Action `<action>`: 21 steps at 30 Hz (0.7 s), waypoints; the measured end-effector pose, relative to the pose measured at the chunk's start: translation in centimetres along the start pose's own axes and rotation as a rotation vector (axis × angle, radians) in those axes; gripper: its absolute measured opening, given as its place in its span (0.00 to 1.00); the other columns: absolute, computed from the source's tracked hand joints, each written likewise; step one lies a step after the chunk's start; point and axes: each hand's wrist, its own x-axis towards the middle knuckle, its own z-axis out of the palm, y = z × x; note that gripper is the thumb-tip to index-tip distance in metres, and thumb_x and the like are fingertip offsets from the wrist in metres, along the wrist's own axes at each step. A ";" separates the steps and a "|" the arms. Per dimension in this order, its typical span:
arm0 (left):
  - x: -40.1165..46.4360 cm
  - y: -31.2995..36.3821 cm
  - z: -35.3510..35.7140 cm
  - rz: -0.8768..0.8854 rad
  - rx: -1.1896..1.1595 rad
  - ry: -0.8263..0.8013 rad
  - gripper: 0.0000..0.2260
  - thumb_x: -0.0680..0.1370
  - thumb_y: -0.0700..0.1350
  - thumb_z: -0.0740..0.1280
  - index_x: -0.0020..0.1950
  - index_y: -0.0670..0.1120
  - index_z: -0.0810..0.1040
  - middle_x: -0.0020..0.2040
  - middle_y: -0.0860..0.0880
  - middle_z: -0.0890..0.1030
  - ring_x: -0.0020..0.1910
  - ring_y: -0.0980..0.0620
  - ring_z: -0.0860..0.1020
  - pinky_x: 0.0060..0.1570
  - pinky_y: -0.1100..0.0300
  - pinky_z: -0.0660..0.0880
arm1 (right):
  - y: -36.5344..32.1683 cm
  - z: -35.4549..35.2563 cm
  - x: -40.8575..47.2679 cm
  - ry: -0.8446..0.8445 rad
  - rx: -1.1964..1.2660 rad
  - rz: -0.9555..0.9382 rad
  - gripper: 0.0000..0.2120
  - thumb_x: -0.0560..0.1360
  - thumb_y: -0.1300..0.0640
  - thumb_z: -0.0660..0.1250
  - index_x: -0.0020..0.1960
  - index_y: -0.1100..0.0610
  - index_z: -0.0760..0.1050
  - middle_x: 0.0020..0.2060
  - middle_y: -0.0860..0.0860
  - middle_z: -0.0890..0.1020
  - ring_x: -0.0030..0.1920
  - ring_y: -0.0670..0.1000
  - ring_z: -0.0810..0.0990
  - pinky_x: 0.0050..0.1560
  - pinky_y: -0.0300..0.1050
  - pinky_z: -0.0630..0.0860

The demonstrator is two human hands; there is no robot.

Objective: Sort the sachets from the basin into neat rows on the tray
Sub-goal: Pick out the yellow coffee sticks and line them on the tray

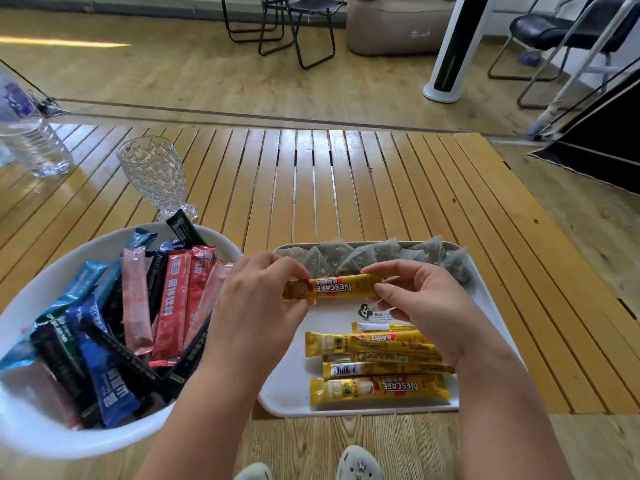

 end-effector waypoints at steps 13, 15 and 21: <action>0.3 1.4 -0.3 -0.276 -0.780 -0.071 0.05 0.70 0.47 0.76 0.44 0.50 0.85 0.34 0.53 0.83 0.34 0.54 0.80 0.35 0.63 0.77 | -0.4 1.3 0.4 0.006 0.184 -0.176 0.17 0.69 0.49 0.68 0.58 0.47 0.77 0.44 0.49 0.86 0.46 0.45 0.83 0.45 0.40 0.80; 0.4 2.0 -0.4 -0.394 -1.037 -0.018 0.08 0.67 0.45 0.75 0.44 0.46 0.83 0.38 0.49 0.85 0.39 0.55 0.83 0.38 0.66 0.77 | -0.4 1.7 0.5 -0.078 0.109 -0.114 0.18 0.68 0.47 0.69 0.57 0.49 0.78 0.46 0.50 0.86 0.47 0.47 0.83 0.44 0.42 0.77; 0.2 2.6 -0.7 -0.479 -1.223 0.039 0.08 0.63 0.49 0.74 0.37 0.47 0.82 0.36 0.50 0.85 0.44 0.53 0.84 0.51 0.59 0.73 | -0.3 2.6 0.4 -0.206 -0.041 -0.092 0.04 0.73 0.55 0.71 0.48 0.53 0.82 0.39 0.51 0.86 0.40 0.46 0.82 0.41 0.38 0.76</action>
